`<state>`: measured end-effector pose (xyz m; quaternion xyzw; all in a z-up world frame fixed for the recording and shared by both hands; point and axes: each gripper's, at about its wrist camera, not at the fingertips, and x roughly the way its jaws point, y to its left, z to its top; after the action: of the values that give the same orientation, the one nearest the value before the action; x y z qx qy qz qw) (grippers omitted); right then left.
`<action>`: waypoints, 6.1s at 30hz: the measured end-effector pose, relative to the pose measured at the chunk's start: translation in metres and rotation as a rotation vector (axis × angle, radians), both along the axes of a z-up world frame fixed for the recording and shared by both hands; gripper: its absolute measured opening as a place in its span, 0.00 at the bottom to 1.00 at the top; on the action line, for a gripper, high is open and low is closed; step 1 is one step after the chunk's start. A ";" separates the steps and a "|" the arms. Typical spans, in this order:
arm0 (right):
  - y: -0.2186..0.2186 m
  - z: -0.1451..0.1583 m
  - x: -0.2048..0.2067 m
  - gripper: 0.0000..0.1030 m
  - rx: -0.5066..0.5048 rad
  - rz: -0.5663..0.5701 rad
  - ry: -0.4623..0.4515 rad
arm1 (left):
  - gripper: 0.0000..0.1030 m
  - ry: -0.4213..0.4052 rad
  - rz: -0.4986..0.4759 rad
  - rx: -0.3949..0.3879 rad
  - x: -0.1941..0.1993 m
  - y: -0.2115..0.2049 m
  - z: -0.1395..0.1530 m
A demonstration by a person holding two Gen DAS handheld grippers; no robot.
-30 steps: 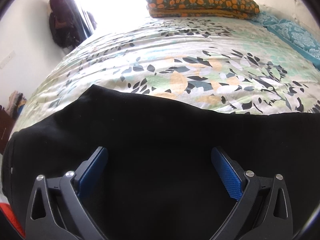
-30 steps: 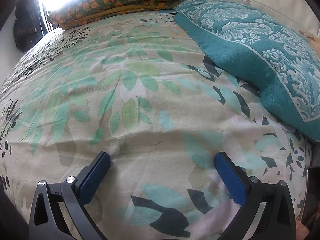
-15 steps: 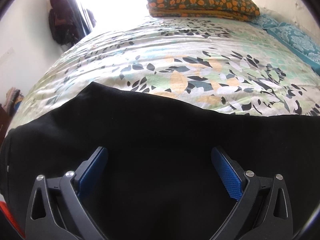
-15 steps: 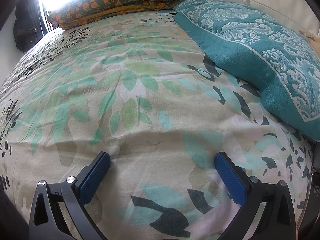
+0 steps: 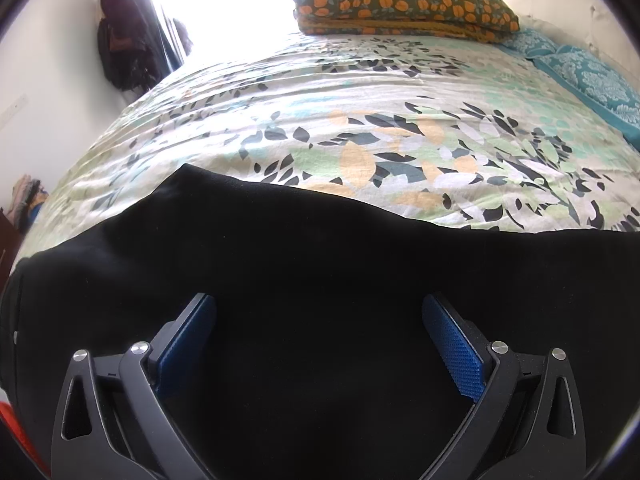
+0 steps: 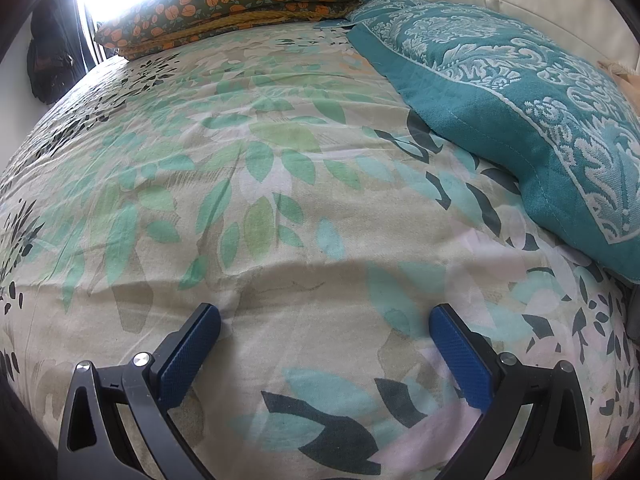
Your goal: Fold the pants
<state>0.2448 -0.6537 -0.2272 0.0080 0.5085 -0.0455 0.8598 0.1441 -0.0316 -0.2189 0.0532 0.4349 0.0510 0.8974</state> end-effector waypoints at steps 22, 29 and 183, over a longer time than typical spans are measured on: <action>0.000 0.000 0.000 1.00 0.001 0.001 0.000 | 0.99 -0.007 -0.003 -0.023 0.000 0.003 0.000; 0.004 -0.002 0.006 1.00 -0.026 -0.008 0.009 | 1.00 0.037 0.019 -0.053 0.001 0.006 0.003; 0.364 0.109 -0.219 0.92 0.219 0.049 -0.023 | 0.07 0.252 -0.121 -0.193 -0.074 0.079 0.044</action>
<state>0.0262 -0.2894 -0.1181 0.0900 0.5006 0.0313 0.8604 0.0706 0.0476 -0.1744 -0.0010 0.5431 -0.0521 0.8381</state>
